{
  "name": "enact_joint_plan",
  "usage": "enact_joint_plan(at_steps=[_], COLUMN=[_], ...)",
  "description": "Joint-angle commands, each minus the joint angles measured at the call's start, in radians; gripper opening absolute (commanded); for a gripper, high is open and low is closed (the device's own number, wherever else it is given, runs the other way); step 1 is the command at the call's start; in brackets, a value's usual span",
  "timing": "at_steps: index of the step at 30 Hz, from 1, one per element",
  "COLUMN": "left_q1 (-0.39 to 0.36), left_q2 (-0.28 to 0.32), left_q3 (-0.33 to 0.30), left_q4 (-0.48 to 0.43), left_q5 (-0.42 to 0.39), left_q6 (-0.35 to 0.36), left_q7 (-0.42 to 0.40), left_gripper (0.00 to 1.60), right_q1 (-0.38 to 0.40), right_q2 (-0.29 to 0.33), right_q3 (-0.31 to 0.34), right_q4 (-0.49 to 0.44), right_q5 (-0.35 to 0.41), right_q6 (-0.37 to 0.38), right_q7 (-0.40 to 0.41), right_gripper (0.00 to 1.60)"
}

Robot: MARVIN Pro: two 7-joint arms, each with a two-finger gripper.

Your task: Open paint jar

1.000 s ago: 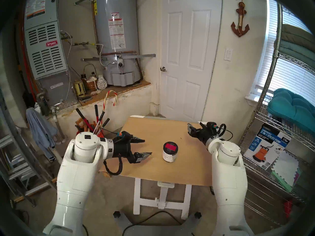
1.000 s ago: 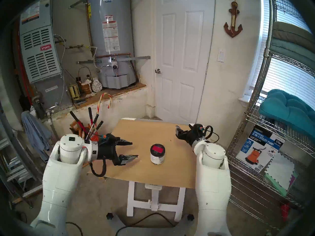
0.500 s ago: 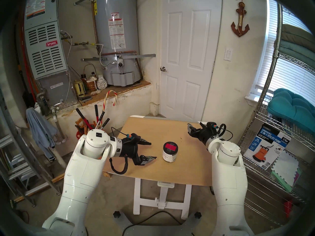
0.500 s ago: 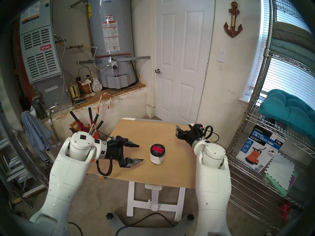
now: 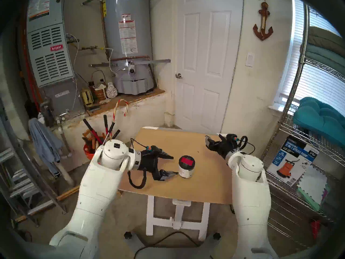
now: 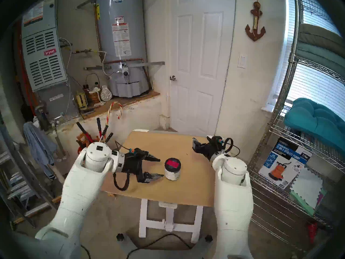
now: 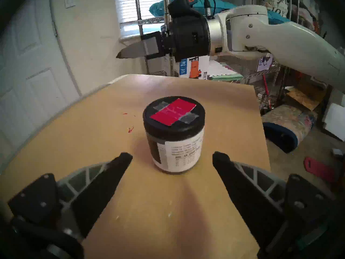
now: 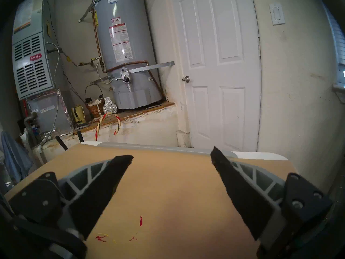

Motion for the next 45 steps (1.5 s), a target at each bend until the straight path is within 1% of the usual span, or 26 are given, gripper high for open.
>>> enact_joint_plan(at_steps=[1,8,13,21,27,29,31,33,45], left_q1=[-0.05,-0.084,-0.123,-0.15,-0.162,-0.169,-0.17,-0.171,-0.196], left_q2=[-0.014,-0.039,-0.054,-0.054,-0.061,-0.074,-0.077,-0.093,-0.117], left_q3=[0.001,0.023,0.058,0.085,0.092,0.092,0.092,0.083,0.092], left_q4=[0.012,0.075,0.129,0.162,0.192,0.226,0.233,0.251,0.305], left_q5=[-0.016,-0.007,0.007,0.007,0.001,0.002,0.001,-0.007,-0.009], left_q6=[-0.013,-0.046,-0.065,-0.067,-0.073,-0.084,-0.088,-0.104,-0.13], left_q7=[-0.011,0.008,0.019,0.004,0.005,0.024,0.027,0.052,0.063], left_gripper=[1.6,1.6,1.6,1.6,1.6,1.6,1.6,1.6,1.6], right_q1=[0.014,0.014,0.014,0.014,0.014,0.014,0.014,0.014,0.014], right_q2=[0.001,0.001,0.001,0.001,0.001,0.001,0.001,0.001,0.001], right_q3=[-0.003,-0.003,-0.003,-0.003,-0.004,-0.004,-0.003,-0.004,-0.003], right_q4=[-0.021,-0.021,-0.021,-0.021,-0.021,-0.021,-0.021,-0.021,-0.021], right_q5=[0.002,0.003,0.003,0.002,0.003,0.003,0.002,0.003,0.002], right_q6=[-0.002,-0.002,-0.002,-0.002,-0.002,-0.002,-0.002,-0.002,-0.002], right_q7=[-0.001,-0.001,-0.001,-0.001,-0.002,-0.002,-0.002,-0.002,-0.002], right_gripper=[1.6,1.6,1.6,1.6,1.6,1.6,1.6,1.6,1.6])
